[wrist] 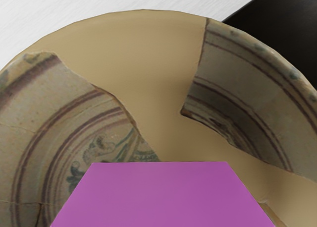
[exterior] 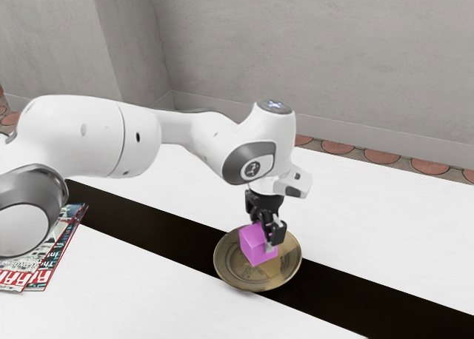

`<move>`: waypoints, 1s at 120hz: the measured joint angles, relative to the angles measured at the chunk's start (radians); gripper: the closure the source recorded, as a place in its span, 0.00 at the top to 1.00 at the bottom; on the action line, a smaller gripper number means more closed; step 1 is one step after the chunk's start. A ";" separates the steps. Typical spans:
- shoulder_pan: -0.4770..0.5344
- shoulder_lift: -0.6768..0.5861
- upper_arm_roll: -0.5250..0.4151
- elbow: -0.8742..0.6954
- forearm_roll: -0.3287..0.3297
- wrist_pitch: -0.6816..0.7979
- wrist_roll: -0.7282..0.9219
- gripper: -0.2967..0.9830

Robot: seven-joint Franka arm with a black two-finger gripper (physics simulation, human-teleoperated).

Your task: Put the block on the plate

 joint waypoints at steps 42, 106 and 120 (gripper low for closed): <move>0.001 0.028 -0.001 0.004 -0.009 0.004 -0.036 0.64; 0.000 -0.011 -0.003 0.026 -0.005 -0.006 -0.058 0.76; -0.008 -0.020 0.002 0.043 -0.005 -0.022 -0.062 0.76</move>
